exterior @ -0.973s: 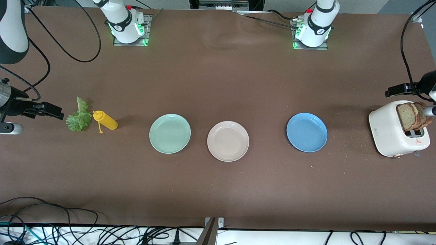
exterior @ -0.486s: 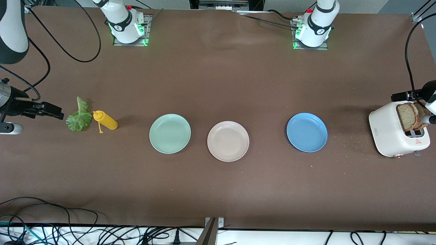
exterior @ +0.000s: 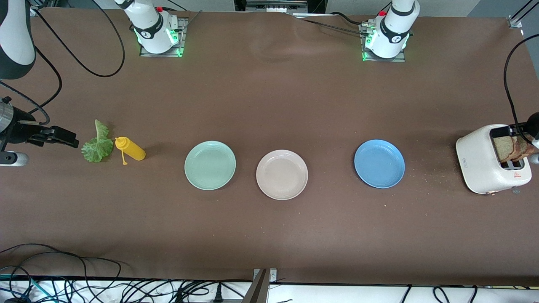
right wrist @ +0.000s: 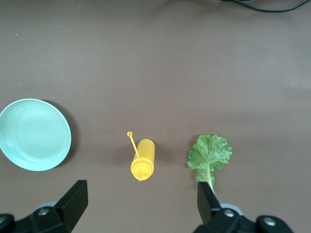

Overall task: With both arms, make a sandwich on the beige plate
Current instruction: 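Move the left gripper to the bread slices in the white toaster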

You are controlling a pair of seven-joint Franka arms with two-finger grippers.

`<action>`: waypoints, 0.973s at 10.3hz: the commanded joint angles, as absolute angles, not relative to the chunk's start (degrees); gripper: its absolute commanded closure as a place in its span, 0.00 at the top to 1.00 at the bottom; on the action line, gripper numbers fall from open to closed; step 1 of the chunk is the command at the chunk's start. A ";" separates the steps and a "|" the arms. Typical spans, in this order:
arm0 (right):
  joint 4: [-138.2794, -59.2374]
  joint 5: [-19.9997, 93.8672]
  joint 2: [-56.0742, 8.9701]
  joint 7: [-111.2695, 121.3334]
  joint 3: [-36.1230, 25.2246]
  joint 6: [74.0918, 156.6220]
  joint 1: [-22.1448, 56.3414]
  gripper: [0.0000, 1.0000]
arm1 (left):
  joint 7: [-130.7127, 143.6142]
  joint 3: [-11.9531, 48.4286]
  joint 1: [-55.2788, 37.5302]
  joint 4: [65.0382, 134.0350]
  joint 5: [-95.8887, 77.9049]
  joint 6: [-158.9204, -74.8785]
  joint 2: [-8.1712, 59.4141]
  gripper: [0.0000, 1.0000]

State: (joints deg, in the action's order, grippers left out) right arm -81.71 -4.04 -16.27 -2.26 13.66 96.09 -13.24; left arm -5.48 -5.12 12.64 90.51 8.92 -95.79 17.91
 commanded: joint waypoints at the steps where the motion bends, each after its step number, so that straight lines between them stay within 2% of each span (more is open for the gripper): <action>1: -80.33 -4.83 -16.87 -2.81 14.06 95.36 -13.45 1.00 | -7.03 -4.48 16.34 89.38 10.11 -99.57 19.25 1.00; 10: -80.33 -4.83 -16.87 -2.81 14.06 95.45 -13.45 1.00 | -3.34 -4.40 15.65 96.50 9.32 -110.04 19.69 1.00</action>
